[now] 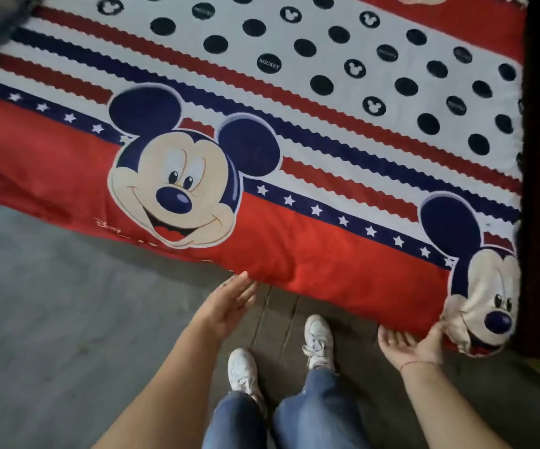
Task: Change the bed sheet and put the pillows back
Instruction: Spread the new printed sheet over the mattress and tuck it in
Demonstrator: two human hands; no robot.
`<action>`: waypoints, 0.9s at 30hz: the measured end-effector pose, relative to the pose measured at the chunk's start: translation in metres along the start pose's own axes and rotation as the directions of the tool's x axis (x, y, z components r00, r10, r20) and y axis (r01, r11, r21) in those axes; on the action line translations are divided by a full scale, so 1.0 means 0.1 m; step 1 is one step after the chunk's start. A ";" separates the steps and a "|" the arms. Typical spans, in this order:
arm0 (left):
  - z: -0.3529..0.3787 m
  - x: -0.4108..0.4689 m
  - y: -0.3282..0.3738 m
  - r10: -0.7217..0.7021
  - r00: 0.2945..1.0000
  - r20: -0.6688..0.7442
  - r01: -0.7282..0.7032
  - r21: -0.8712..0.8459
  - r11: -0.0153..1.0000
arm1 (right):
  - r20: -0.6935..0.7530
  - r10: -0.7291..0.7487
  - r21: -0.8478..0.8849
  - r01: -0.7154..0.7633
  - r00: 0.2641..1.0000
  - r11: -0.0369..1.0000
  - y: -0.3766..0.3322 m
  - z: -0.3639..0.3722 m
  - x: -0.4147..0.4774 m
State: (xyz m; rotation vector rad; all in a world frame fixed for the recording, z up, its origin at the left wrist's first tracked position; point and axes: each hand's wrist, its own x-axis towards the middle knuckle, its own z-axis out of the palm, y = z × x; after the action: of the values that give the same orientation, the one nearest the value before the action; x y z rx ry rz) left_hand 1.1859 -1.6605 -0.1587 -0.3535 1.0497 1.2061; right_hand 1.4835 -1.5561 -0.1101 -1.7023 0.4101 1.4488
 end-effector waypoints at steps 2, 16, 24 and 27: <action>-0.15 -0.16 0.36 0.037 0.992 -0.122 -0.040 -0.023 0.999 | 0.026 0.081 0.006 -0.081 0.996 0.997 0.25 0.07 -0.25; -0.33 -0.06 1.99 0.249 0.965 -0.081 -0.261 -0.324 0.909 | 0.340 0.364 -0.016 -0.382 0.867 0.924 1.65 1.54 -0.88; -0.39 -0.09 2.35 0.345 0.937 0.060 -0.308 -0.331 0.892 | 0.562 0.105 0.143 -0.221 0.820 0.965 1.67 1.75 -0.97; -0.52 -0.04 2.37 0.317 0.943 0.100 -0.267 -0.340 0.902 | 0.549 -0.026 0.195 -0.098 0.835 0.976 1.75 1.77 -0.98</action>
State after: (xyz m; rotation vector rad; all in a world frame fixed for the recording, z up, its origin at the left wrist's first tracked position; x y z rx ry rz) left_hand 0.9525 -1.6126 -0.1143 -0.3555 0.7873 1.6596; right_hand 1.2180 -1.5506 -0.0826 -1.0414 0.2656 1.7705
